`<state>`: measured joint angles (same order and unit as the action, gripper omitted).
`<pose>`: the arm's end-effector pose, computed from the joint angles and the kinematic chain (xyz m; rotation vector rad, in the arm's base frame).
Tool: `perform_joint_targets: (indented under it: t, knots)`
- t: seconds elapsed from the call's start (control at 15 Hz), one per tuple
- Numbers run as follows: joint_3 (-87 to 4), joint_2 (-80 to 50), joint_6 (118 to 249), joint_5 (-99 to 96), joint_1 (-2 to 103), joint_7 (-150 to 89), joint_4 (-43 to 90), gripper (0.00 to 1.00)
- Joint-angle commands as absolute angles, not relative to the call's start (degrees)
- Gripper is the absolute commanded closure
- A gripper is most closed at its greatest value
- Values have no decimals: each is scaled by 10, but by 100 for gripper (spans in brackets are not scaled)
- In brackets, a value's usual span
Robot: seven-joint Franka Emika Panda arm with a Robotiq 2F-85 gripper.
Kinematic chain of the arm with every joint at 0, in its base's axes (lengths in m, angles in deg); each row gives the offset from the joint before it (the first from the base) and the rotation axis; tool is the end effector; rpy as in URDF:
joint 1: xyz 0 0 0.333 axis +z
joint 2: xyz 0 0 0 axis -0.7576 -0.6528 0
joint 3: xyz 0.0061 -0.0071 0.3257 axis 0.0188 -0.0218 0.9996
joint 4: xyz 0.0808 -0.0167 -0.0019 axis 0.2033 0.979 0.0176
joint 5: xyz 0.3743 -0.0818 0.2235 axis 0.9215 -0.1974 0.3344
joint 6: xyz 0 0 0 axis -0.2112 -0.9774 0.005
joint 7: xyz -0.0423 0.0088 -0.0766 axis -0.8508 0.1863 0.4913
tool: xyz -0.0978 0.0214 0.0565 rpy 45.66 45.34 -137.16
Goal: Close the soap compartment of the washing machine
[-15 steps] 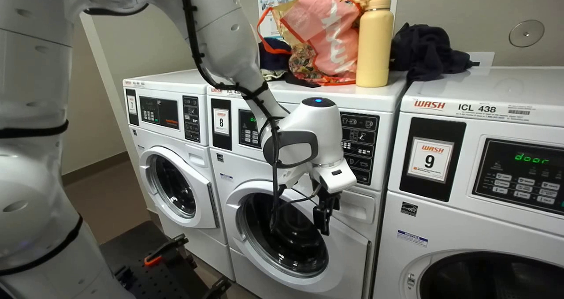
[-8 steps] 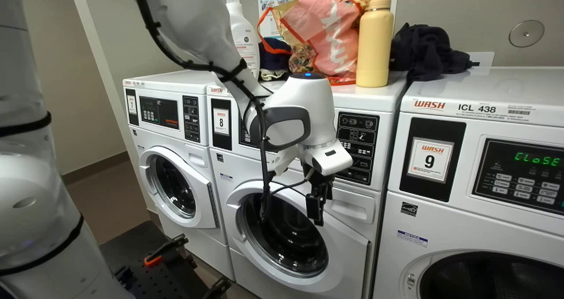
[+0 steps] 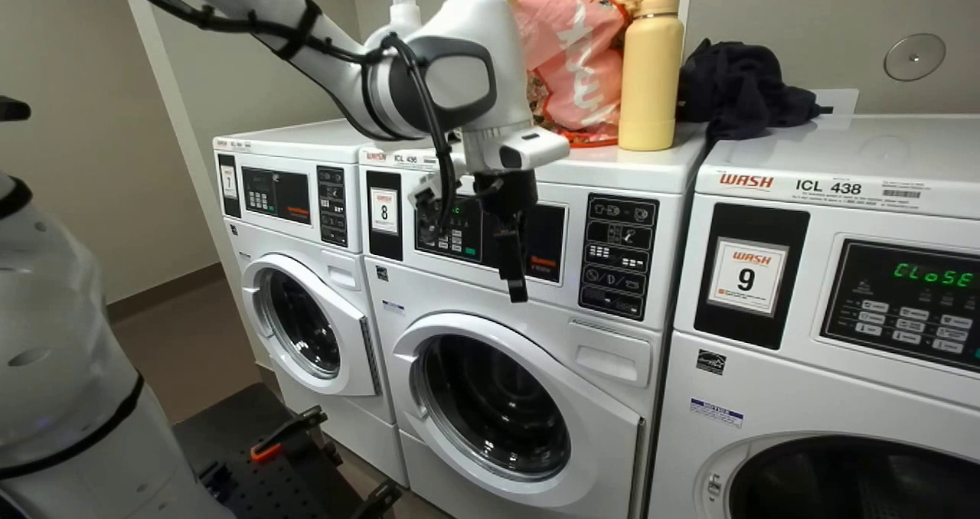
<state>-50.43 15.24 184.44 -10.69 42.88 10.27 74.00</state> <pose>0.4638 -0.1637 0.3471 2.7003 -1.4378 0.1860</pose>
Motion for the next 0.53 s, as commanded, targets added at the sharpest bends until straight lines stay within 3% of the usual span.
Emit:
perform_joint_targets:
  t: [0.0,0.47]
  knots:
    - [-449,237,1759,-100,409,66,739,0]
    - [-411,295,1708,-84,397,12,728,0]
